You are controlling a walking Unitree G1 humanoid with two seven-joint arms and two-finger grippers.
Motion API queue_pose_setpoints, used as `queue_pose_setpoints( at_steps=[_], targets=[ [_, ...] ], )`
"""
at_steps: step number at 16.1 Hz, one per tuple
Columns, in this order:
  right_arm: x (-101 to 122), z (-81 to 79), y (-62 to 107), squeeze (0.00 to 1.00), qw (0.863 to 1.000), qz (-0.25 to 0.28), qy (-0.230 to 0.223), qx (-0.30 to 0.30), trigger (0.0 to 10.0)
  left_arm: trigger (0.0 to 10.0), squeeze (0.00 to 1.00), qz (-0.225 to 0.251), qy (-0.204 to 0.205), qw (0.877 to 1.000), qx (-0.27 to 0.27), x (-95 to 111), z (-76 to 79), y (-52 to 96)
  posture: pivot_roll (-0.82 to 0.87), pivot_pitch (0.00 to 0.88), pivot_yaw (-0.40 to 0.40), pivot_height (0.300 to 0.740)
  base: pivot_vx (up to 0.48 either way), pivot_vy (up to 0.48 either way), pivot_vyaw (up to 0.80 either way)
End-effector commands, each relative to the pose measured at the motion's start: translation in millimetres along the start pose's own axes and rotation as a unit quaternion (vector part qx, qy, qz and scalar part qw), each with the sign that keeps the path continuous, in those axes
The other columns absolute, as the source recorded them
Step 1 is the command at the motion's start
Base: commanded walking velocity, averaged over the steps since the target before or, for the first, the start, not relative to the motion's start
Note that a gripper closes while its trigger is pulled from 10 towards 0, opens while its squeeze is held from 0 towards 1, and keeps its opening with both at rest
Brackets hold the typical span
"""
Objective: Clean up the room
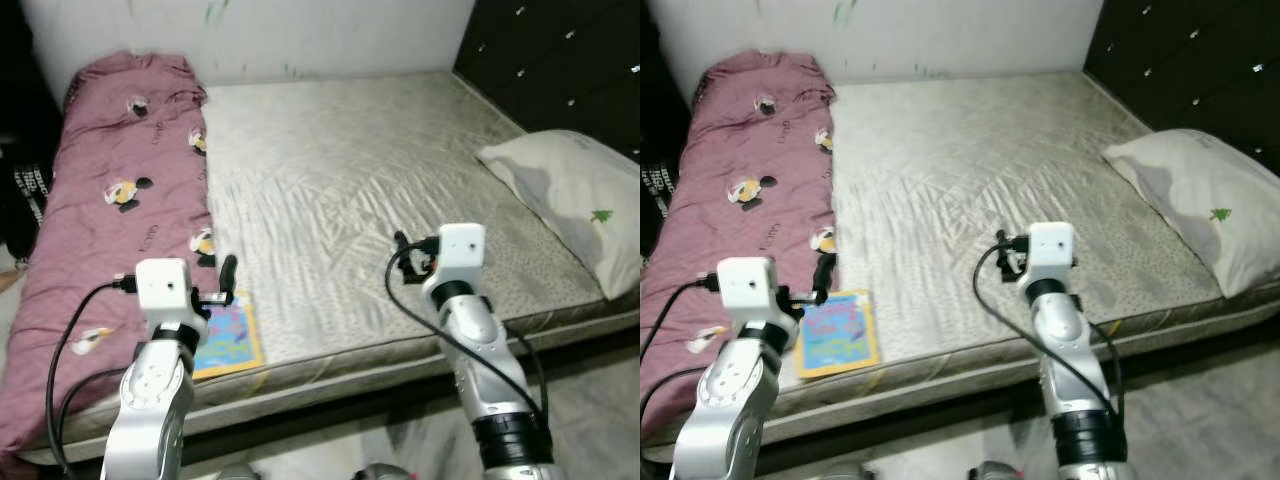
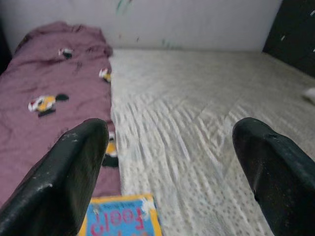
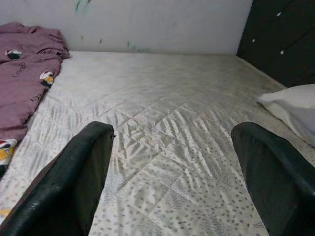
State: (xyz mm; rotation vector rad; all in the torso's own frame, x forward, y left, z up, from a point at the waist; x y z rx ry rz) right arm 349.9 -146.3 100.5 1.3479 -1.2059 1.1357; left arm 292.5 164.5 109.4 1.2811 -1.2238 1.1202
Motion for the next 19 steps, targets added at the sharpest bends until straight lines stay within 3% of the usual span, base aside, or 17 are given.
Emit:
queue_pose_setpoints(
  at_steps=[1, 9, 16, 19],
  targets=[
    [5.4, -8.9, -1.4, 0.00, 1.000, 0.008, -0.004, 0.012, 10.0, 10.0, 0.00, 0.001, -0.006, 1.000, 0.009, 0.4, -7.1, 1.5, 0.01, 0.018, -0.023, 0.740, 0.000, 0.480, 0.00],
    [5.0, -9.2, -1.7, 0.00, 1.000, 0.004, -0.004, 0.016, 10.0, 10.0, 0.00, 0.007, -0.009, 1.000, 0.018, 1.8, -9.4, 1.6, 0.00, 0.025, -0.026, 0.740, 0.000, 0.480, 0.00],
    [3.7, -8.6, -1.2, 0.00, 1.000, 0.001, -0.007, 0.014, 10.0, 10.0, 0.00, 0.028, -0.016, 0.999, 0.015, 8.4, -9.5, 2.7, 0.00, 0.025, -0.026, 0.740, 0.000, 0.000, 0.00],
    [3.4, -8.5, -1.2, 0.00, 1.000, 0.000, -0.006, 0.014, 10.0, 10.0, 0.00, 0.032, -0.017, 0.999, 0.011, 9.1, -9.0, 3.1, 0.00, 0.025, -0.026, 0.740, 0.282, 0.000, 0.00]
  ],
)
Point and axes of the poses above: a point about 5 cm out from each wrist's last joint towards the gripper, its own y axis pointing back from the gripper into the wrist, its own x axis along the axis of the wrist's last joint, z = x × y, the point moved 5 cm from there along -y, pointing out of the wrist towards the gripper, and after that the axes turned 7 degrees about -y, right-handed, at the moved point
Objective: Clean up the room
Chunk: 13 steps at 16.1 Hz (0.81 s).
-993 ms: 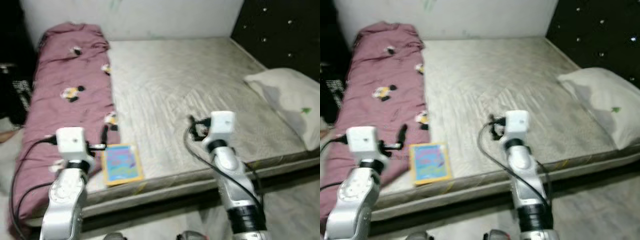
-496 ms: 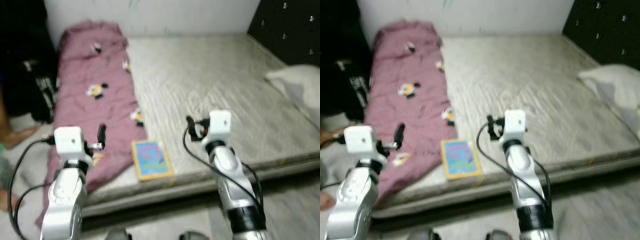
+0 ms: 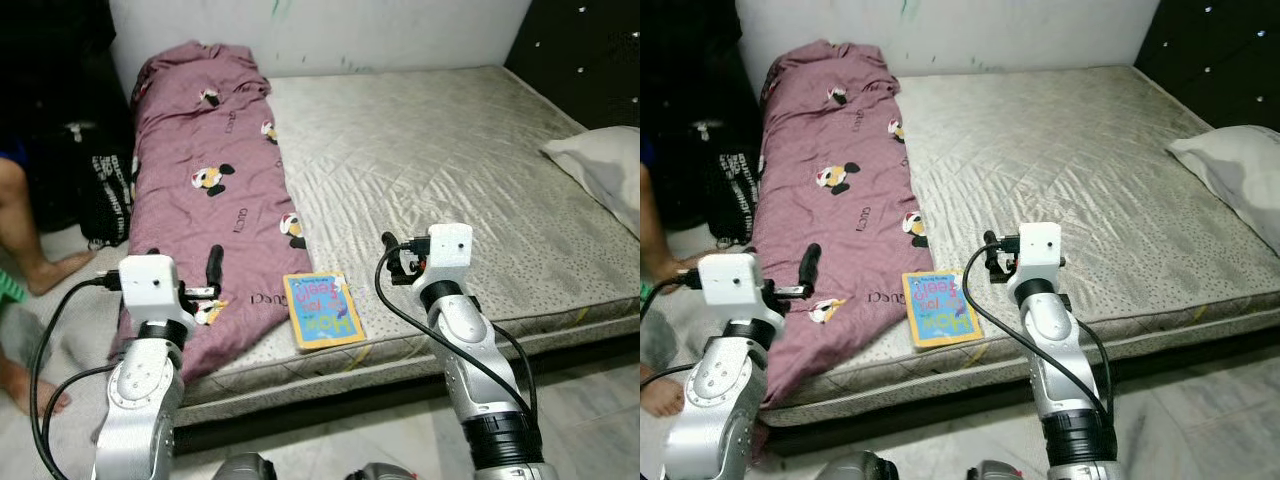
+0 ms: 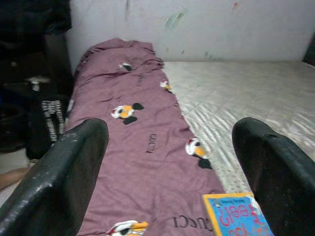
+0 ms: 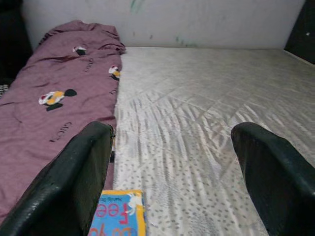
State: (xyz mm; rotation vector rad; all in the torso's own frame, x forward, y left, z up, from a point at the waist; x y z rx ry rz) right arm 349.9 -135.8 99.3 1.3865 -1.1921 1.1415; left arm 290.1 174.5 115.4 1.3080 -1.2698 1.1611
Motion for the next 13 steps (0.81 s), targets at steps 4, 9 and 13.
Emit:
queue_pose_setpoints(
  at_steps=[4, 9, 13],
  targets=[
    [5.3, 1.9, -0.5, 0.00, 1.000, 0.006, 0.001, -0.002, 10.0, 10.0, 0.00, 0.010, 0.000, 1.000, -0.009, 4.1, 1.6, 0.4, 0.00, 0.025, -0.026, 0.740, 0.339, 0.000, 0.00],
    [5.0, 2.3, -0.4, 0.00, 1.000, 0.005, 0.000, -0.003, 10.0, 10.0, 0.00, 0.012, 0.001, 1.000, -0.011, 4.7, 2.6, 0.2, 0.00, 0.025, -0.026, 0.740, 0.356, 0.000, 0.00],
    [5.5, 2.5, -0.9, 0.00, 1.000, 0.006, -0.001, -0.004, 10.0, 10.0, 0.00, 0.011, 0.002, 1.000, -0.007, 4.4, 2.1, -0.4, 0.00, 0.028, -0.024, 0.740, 0.078, 0.000, 0.00]
  ],
)
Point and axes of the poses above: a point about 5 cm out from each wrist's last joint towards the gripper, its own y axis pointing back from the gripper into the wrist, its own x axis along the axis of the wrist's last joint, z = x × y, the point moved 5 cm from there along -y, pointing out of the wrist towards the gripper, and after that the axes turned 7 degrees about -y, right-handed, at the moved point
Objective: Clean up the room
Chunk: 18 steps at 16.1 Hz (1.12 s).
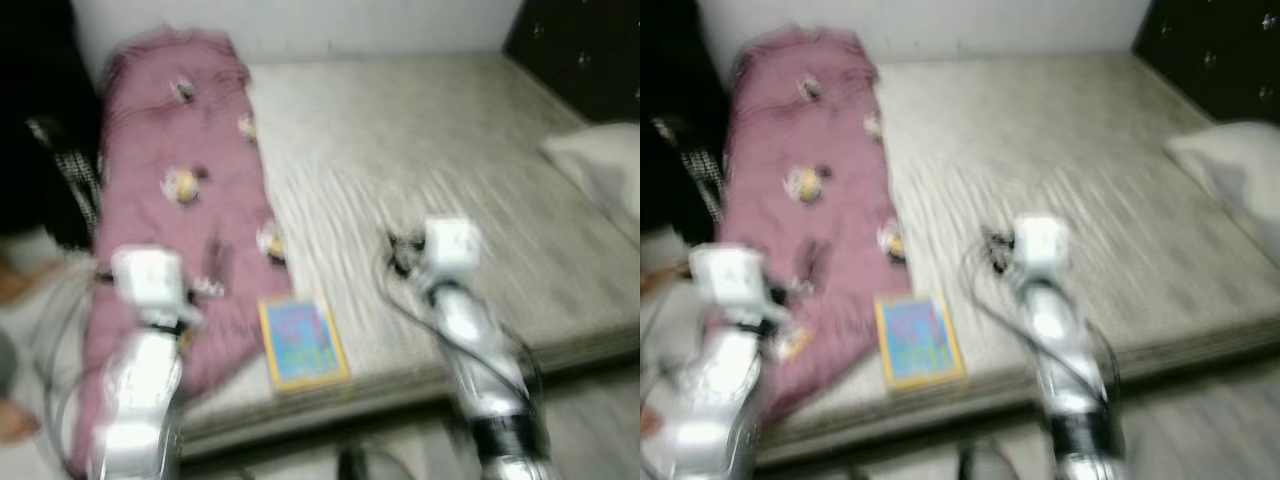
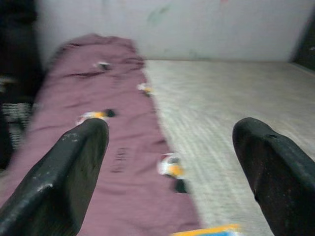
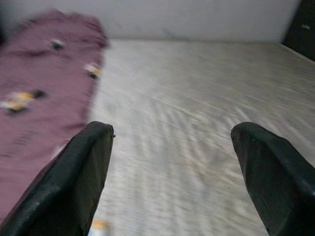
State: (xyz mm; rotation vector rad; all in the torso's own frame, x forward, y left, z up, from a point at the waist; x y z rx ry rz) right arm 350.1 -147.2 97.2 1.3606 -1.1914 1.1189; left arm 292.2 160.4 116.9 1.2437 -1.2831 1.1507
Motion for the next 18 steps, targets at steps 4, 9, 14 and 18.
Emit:
queue_pose_setpoints(
  at_steps=[4, 9, 14, 18],
  targets=[
    [6, -8.6, -1.0, 0.00, 1.000, 0.009, -0.007, 0.010, 10.0, 10.0, 0.00, -0.003, -0.011, 1.000, 0.019, 0, -11.4, 1.7, 0.00, 0.029, -0.023, 0.740, 0.000, 0.000, 0.00],
    [6, -8.4, -2.3, 0.00, 1.000, 0.008, -0.005, 0.011, 10.0, 10.0, 0.00, -0.004, -0.016, 1.000, 0.020, 1, -11.0, 1.2, 0.00, 0.051, -0.022, 0.740, 0.000, 0.000, -0.52],
    [8, -8.3, -1.2, 0.00, 1.000, 0.008, -0.002, 0.014, 10.0, 10.0, 0.00, -0.002, -0.019, 0.999, 0.046, 4, -16.8, 4.5, 0.00, 0.078, -0.033, 0.740, 0.000, 0.000, -0.37],
    [4, -8.4, 2.2, 0.00, 1.000, 0.006, -0.002, 0.017, 10.0, 10.0, 0.00, -0.002, -0.003, 0.998, 0.060, 1, -20.1, 7.3, 0.00, 0.061, -0.042, 0.740, 0.000, 0.000, 0.00]
  ],
)
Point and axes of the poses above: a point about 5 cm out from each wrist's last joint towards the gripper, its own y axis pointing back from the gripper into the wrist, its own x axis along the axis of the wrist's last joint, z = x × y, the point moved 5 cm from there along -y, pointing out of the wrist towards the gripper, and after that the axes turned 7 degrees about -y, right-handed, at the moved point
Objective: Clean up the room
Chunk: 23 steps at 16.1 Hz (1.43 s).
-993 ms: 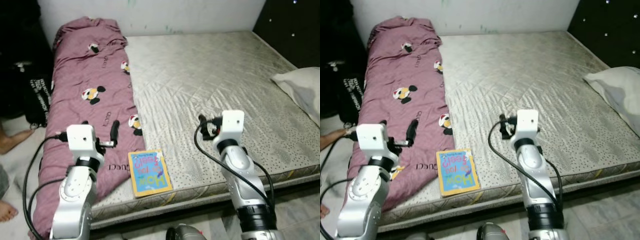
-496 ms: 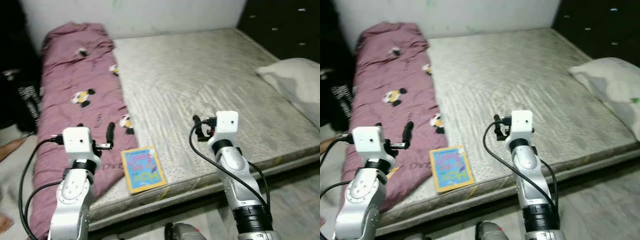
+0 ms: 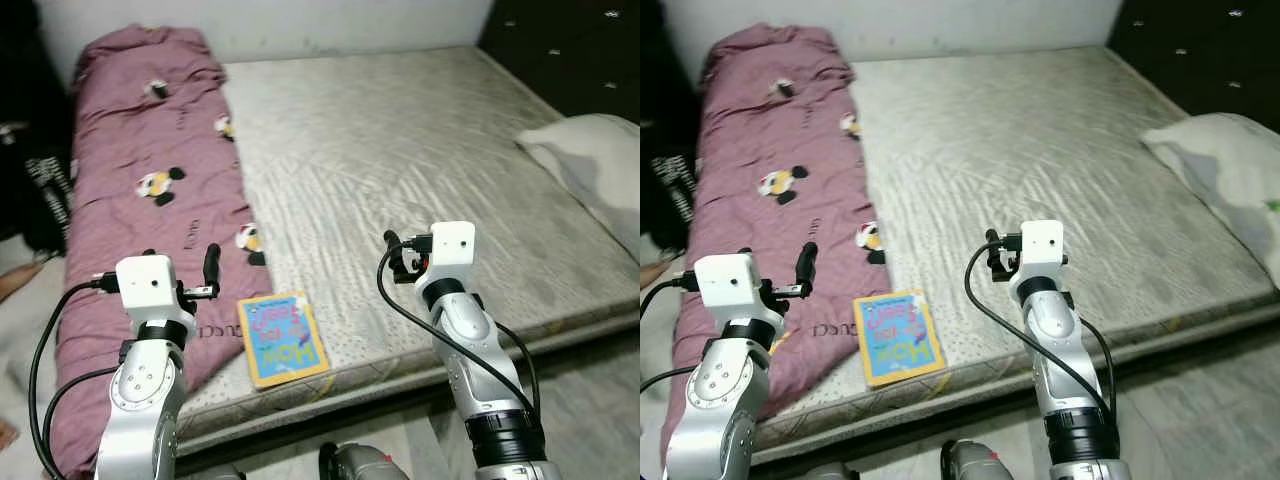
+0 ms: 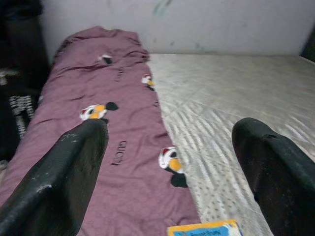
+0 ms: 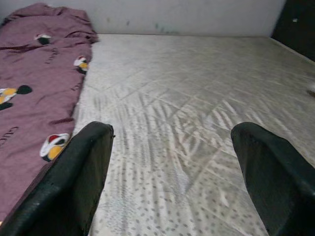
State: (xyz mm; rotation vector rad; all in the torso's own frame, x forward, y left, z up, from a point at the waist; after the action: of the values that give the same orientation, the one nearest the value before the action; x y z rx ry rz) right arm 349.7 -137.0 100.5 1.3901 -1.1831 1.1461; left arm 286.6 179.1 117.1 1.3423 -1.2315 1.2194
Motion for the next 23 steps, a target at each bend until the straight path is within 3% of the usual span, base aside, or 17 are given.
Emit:
queue_pose_setpoints(
  at_steps=[1, 5, 14, 23],
  targets=[
    [3.4, 1.4, 1.8, 0.00, 1.000, 0.006, 0.000, 0.000, 10.0, 10.0, 0.00, 0.007, 0.002, 1.000, 0.008, 3.5, -3.3, 0.4, 0.00, 0.067, -0.040, 0.740, 0.000, 0.000, 0.00],
    [5.8, 1.7, 2.3, 0.00, 1.000, 0.012, -0.004, 0.000, 10.0, 10.0, 0.00, 0.011, -0.001, 1.000, 0.006, 4.8, -2.9, -0.9, 0.00, 0.066, -0.034, 0.740, 0.000, 0.000, 0.00],
    [7.3, 0.6, 0.7, 0.00, 1.000, 0.013, -0.002, 0.004, 10.0, 10.0, 0.00, 0.018, 0.000, 1.000, 0.007, 6.6, -2.2, -2.8, -0.01, 0.063, -0.037, 0.645, 0.000, 0.000, 0.00],
    [5.8, 0.8, 0.6, 0.00, 1.000, 0.008, 0.003, 0.006, 10.0, 10.0, 0.00, 0.015, 0.000, 1.000, 0.020, 5.9, -4.5, -2.7, -0.01, 0.071, -0.044, 0.645, 0.000, 0.000, 0.00]
  ],
)
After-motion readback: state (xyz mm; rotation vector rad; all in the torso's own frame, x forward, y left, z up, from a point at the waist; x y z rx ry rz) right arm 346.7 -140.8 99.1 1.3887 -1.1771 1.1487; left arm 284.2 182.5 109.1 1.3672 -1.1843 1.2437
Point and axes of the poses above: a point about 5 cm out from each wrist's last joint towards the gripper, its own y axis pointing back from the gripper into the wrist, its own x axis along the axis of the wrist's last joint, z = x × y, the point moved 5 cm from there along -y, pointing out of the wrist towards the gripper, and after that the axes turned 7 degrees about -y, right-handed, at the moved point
